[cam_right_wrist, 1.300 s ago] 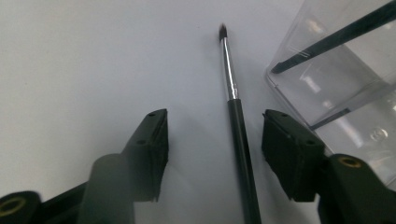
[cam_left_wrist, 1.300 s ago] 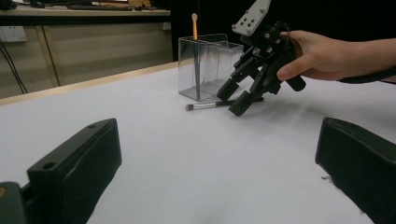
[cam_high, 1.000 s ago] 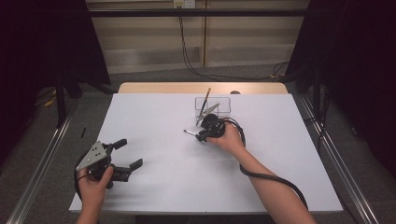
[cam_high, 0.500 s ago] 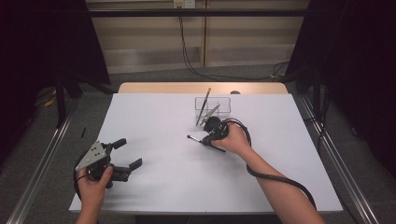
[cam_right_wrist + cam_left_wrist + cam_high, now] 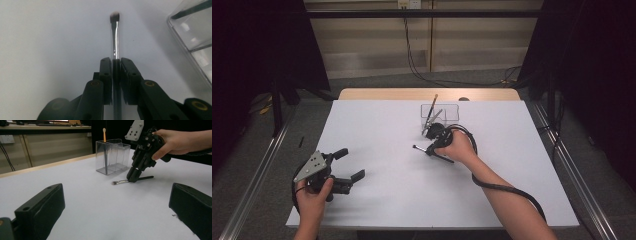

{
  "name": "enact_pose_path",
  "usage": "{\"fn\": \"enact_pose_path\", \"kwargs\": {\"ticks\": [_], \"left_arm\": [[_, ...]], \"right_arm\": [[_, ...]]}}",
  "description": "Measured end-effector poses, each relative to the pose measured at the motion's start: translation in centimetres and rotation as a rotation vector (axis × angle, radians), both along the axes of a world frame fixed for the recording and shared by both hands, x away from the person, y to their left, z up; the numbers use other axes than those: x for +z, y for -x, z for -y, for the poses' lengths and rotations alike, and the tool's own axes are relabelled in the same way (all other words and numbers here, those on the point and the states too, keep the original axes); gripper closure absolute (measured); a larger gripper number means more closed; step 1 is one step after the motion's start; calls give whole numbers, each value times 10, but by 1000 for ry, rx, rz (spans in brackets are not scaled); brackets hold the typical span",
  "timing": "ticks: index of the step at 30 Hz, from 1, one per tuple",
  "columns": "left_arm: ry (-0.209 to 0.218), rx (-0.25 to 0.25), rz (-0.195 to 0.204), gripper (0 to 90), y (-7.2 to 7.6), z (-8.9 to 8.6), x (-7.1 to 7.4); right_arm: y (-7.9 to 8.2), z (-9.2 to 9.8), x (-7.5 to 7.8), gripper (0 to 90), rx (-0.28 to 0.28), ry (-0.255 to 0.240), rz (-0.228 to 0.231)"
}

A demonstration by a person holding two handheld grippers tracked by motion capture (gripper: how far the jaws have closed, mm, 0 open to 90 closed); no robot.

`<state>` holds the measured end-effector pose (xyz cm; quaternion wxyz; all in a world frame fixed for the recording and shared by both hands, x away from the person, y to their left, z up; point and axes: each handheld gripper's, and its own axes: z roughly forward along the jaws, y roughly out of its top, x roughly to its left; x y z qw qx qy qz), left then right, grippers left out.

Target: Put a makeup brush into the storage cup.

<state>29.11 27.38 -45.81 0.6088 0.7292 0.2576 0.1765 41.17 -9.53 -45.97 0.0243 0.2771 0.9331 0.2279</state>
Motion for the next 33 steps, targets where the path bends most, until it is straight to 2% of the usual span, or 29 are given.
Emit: {"fn": "enact_pose_path", "kwargs": {"ticks": [8, 13, 16, 23, 28, 33], "left_arm": [[-4, -2, -7, 2, 0, 1, -1], [-4, 0, -9, 2, 0, 1, -1], [-3, 4, -7, 2, 0, 0, -1], [3, 4, -12, 2, 0, 0, -2], [6, 4, -9, 3, 0, 0, -2], [6, 2, -13, 2, 0, 0, -2]], "right_arm": [[2, -7, 2, 822, 5, 59, 14], [1, -5, 1, 828, -7, 37, 8], [2, -6, 1, 831, -15, 43, 7], [1, -12, 3, 835, -1, 93, 14], [-1, -17, 5, 832, -2, 138, -6], [-2, -19, 6, 841, -9, 148, -14]]}}
